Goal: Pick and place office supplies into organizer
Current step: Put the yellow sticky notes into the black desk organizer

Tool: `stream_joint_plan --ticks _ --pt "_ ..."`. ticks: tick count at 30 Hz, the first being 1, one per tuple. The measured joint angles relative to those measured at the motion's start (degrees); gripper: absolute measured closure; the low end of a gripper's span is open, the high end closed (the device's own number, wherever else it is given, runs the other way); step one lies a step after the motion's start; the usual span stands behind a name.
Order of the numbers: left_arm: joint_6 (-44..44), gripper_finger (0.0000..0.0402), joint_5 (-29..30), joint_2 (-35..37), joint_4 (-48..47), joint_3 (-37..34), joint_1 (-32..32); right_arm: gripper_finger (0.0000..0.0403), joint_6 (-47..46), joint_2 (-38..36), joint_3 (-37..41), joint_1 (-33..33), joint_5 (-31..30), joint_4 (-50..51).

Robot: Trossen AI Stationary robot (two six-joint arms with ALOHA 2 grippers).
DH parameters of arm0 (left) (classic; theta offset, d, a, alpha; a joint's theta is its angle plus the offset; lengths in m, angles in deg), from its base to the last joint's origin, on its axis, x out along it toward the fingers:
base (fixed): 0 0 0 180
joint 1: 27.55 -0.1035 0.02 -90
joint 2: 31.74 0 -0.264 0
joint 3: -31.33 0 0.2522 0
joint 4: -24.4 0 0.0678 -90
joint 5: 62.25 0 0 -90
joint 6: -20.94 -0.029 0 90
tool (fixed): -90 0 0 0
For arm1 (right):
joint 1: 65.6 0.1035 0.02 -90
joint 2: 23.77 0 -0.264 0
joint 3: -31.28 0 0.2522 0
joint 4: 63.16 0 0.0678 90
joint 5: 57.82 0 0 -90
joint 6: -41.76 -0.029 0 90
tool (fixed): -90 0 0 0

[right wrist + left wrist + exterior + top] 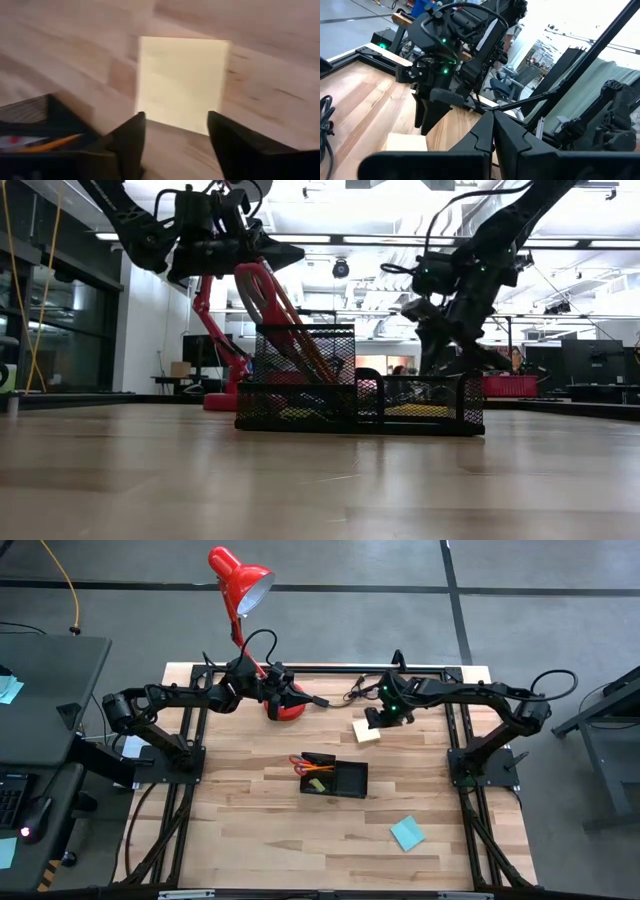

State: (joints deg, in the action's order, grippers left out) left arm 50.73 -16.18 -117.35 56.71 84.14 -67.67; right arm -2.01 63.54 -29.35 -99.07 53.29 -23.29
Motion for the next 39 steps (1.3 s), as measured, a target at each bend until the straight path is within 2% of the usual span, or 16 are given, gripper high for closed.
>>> stream_joint_plan --ticks 4,12,24,27,32,39 --pt "0.0 0.0399 0.0 0.0 0.0 0.0 0.0 0.0162 0.3 0.0 0.0 0.0 -4.0 2.2" --pt "-0.8 0.0399 0.0 0.0 -1.4 0.0 0.0 0.0168 0.3 0.7 0.0 0.1 -7.3 2.5" --pt "-1.1 0.0399 -0.4 0.0 -1.7 0.0 0.0 0.0175 -2.1 6.8 0.0 0.7 -3.2 -4.3" --pt "-1.1 0.0399 -0.4 0.0 -1.7 0.0 0.0 0.0179 -3.4 7.4 0.0 1.3 -4.0 -5.4" --pt "-1.1 0.0399 -0.5 0.0 -1.7 0.0 0.0 0.0206 -3.9 9.8 -0.4 2.1 -4.6 -5.1" --pt "-1.1 0.0399 -0.5 0.0 -1.7 0.0 0.0 0.0286 -2.0 13.2 -0.9 3.7 -4.7 -6.2"
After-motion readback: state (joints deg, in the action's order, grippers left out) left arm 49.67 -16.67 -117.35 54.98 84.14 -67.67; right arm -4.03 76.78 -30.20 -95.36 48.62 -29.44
